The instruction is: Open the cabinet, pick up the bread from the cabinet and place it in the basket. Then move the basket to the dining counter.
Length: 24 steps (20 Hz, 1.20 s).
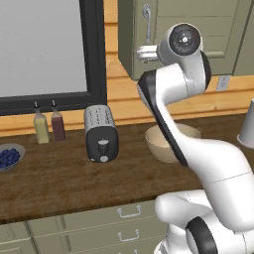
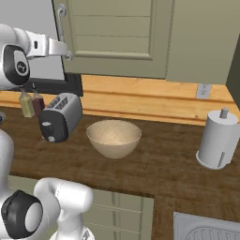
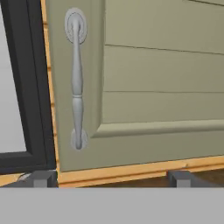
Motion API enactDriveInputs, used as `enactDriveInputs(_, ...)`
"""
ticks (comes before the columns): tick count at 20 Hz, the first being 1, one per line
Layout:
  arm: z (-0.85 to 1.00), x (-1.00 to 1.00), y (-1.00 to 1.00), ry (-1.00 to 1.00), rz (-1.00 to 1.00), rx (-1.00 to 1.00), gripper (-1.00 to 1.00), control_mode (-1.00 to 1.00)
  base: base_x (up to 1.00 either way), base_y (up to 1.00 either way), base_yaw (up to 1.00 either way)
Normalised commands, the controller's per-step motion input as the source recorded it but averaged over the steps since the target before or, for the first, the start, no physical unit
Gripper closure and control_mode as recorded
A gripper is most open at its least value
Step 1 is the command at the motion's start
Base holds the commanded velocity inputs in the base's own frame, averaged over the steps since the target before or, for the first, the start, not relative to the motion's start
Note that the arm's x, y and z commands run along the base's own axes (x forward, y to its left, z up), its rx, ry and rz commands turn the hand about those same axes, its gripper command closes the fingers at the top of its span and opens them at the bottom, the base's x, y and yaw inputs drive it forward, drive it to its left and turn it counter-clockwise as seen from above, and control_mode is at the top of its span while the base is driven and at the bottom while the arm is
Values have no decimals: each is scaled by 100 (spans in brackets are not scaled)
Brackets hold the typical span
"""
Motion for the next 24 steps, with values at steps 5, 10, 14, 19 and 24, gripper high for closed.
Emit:
enactDriveInputs(5,39,0,25,3,0,0,-100,-100,0,0,0)
enactDriveInputs(10,0,28,0,0,0,0,-100,-100,0,0,0)
enactDriveInputs(14,0,49,0,0,0,0,-100,-100,0,0,0)
enactDriveInputs(19,0,36,0,1,0,0,-100,-100,0,0,0)
enactDriveInputs(24,0,45,0,2,0,0,-100,-100,0,0,0)
